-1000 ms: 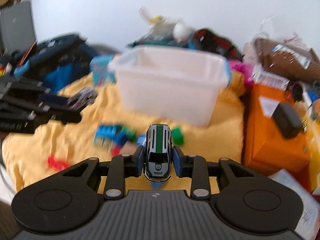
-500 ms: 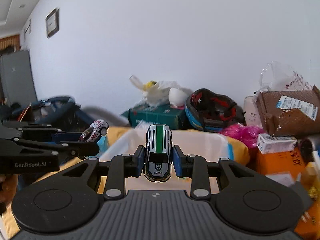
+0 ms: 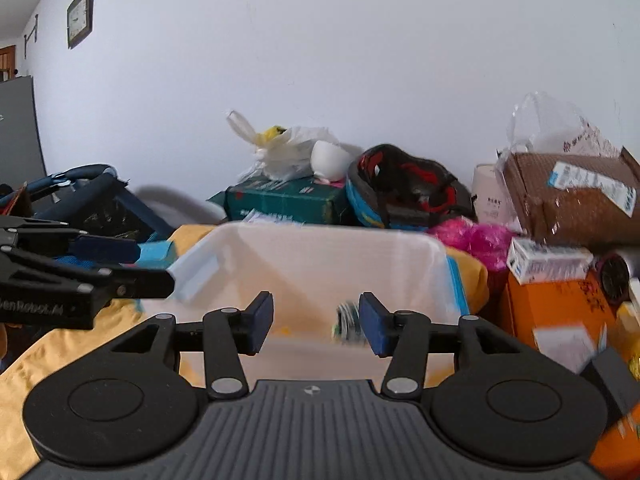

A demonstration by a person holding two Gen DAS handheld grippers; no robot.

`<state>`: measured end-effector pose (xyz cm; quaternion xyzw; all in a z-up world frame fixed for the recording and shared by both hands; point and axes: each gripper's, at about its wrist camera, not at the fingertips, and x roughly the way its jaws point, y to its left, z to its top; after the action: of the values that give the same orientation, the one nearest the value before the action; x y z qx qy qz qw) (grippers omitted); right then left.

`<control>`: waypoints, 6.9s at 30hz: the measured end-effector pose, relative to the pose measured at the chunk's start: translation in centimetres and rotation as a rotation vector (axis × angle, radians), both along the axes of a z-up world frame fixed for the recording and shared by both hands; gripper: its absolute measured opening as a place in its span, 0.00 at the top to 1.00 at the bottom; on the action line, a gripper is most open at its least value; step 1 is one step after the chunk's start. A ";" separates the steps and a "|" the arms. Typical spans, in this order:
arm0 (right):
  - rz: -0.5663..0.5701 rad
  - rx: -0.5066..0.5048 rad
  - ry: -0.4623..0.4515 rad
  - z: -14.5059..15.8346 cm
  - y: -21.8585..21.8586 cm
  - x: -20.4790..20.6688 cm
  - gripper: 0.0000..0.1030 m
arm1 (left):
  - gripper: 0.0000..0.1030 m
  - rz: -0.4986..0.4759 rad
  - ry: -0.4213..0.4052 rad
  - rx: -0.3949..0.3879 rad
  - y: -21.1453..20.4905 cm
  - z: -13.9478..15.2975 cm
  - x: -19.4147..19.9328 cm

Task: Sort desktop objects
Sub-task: 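Carry both white cars over the white bin and open both tools to drop them, then grasp the red brick with the left tool while the right reaches toward the blue brick, then grasp the small blue brick with the right tool while the left lifts the red brick, then carry the red and blue bricks over the white bin and open both tools, then grasp a wooden cube with the right tool while the left grasps another wooden cube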

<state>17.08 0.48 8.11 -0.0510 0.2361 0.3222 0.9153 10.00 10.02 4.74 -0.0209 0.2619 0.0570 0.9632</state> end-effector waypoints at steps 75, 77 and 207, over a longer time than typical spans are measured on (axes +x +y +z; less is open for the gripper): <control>0.121 -0.338 0.332 -11.9 -3.9 -13.3 0.49 | 0.66 -0.477 0.429 0.381 -4.0 -14.3 -13.5; 0.091 -0.315 0.304 -11.3 -3.9 -12.9 0.49 | 0.70 -0.421 0.442 0.292 -3.3 -13.9 -12.9; 0.172 -0.233 0.055 -6.3 -1.4 -9.0 0.39 | 0.45 -0.084 0.191 -0.135 -1.5 -7.3 -8.1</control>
<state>8.04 -0.87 1.82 -0.1683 0.2916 0.3713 0.8653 1.93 8.55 -2.60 -0.0690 0.3565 0.0008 0.9318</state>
